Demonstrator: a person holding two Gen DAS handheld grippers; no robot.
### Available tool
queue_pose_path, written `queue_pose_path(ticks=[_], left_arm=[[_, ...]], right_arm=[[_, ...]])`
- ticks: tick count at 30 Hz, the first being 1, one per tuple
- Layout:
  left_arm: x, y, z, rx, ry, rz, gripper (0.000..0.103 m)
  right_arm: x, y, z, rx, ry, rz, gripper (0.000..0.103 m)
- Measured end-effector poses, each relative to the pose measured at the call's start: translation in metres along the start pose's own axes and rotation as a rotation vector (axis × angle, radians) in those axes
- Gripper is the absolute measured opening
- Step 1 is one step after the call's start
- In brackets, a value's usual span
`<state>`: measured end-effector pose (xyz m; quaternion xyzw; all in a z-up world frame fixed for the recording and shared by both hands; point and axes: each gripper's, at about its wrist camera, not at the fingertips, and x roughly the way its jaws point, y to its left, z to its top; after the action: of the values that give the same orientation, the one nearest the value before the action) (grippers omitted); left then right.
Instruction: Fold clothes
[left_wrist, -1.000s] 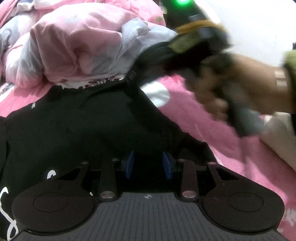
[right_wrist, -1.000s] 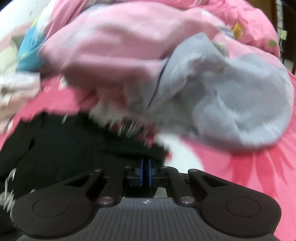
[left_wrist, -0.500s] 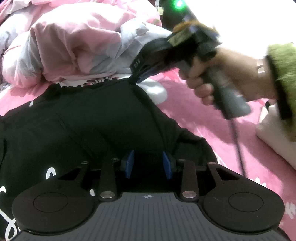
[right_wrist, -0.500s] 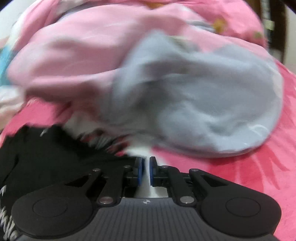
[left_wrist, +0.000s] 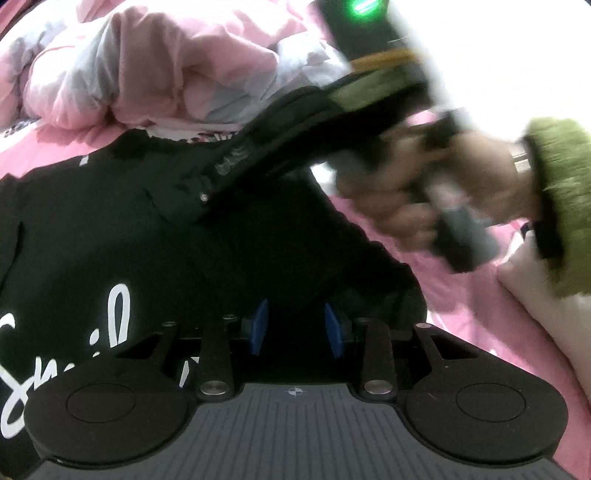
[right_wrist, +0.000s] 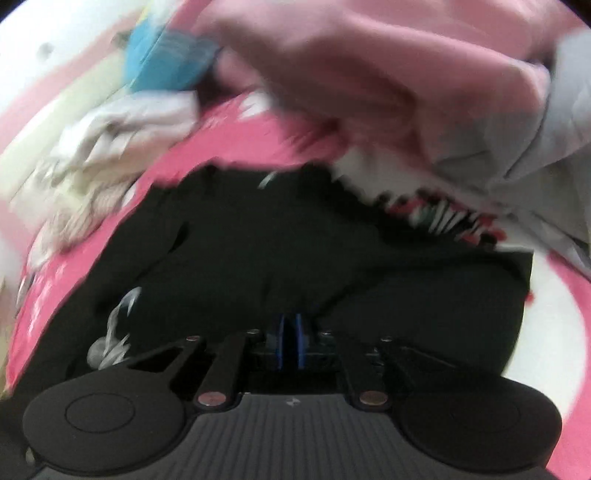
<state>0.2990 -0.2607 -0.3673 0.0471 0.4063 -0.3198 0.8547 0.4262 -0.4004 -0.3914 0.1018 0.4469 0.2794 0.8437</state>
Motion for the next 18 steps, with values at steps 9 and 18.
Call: queue_pose_path(ticks=[9, 18], left_arm=[[-0.006, 0.007, -0.001, -0.038, 0.003, -0.002, 0.034], [-0.006, 0.006, -0.004, -0.051, -0.007, 0.002, 0.036]], right_arm=[[-0.129, -0.035, -0.025, 0.183, -0.147, -0.129, 0.008], [-0.113, 0.011, -0.113, -0.062, 0.172, -0.165, 0.008]])
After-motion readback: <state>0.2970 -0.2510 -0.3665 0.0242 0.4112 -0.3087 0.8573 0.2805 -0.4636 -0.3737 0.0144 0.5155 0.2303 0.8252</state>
